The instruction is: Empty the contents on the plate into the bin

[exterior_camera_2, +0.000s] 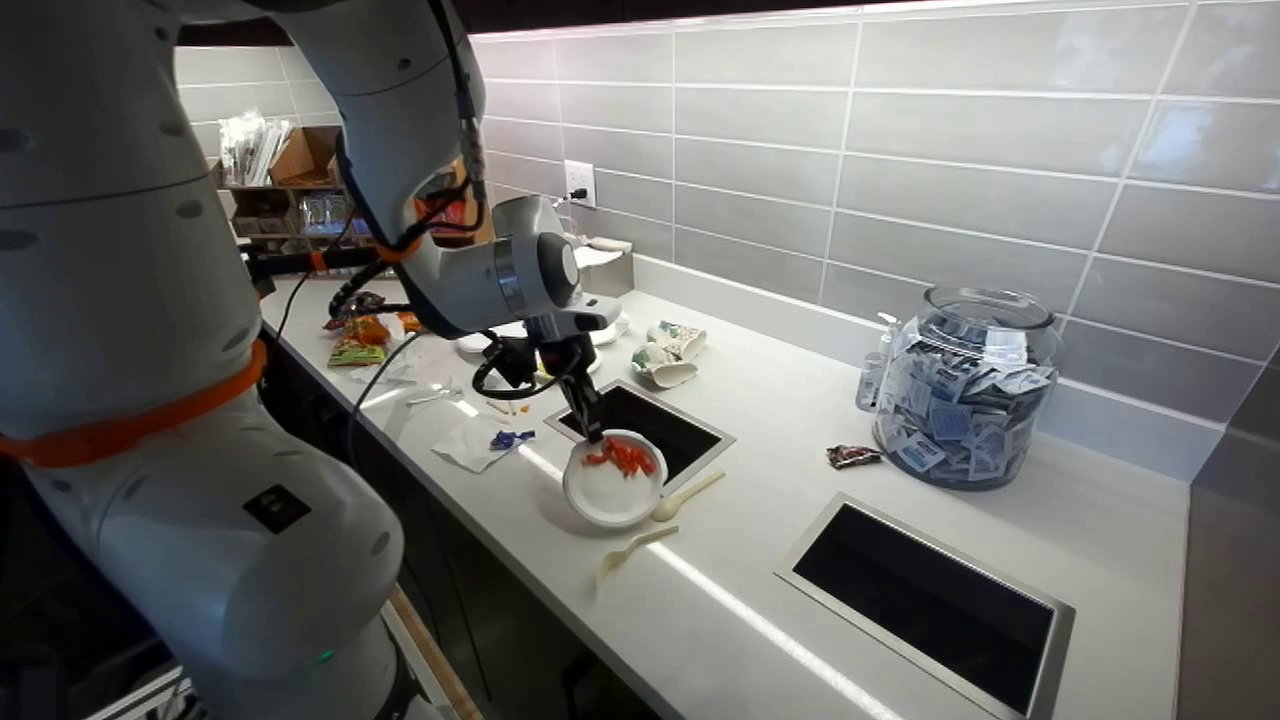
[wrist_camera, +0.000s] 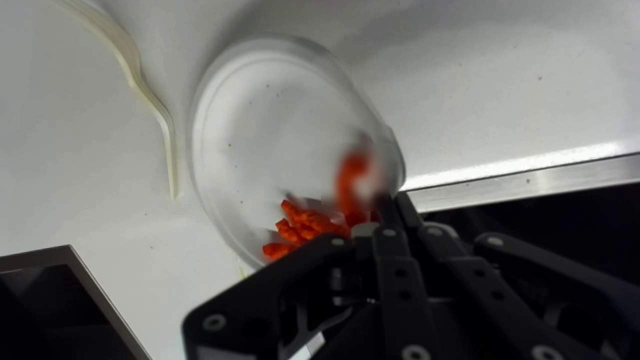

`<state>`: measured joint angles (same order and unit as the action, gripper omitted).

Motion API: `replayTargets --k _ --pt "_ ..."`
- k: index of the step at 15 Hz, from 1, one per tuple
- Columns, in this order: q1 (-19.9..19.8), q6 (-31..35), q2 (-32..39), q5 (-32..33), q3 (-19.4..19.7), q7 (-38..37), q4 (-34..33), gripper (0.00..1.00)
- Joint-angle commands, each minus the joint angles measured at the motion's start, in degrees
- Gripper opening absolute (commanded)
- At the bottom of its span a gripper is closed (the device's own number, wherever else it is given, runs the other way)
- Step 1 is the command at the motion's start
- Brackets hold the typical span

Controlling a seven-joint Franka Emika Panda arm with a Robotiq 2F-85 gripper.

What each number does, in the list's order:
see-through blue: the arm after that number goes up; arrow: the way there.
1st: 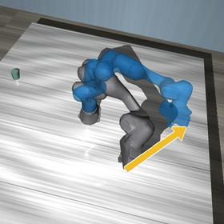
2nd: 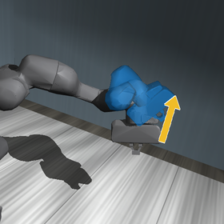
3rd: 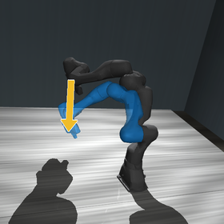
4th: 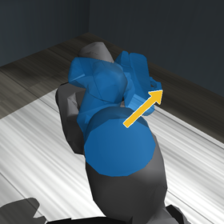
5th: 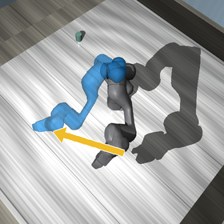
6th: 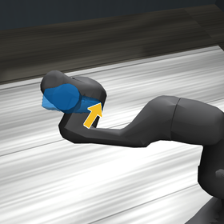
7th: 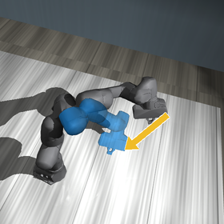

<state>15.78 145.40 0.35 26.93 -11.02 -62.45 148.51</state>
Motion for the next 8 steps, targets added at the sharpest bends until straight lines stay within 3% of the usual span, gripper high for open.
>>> replayTargets --k 1,8 --pt "-0.54 -2.01 -1.77 2.95 -1.25 -1.99 -0.11 0.01" --pt "-0.87 -3.22 -2.52 5.35 -2.60 -1.84 -1.65 0.01"
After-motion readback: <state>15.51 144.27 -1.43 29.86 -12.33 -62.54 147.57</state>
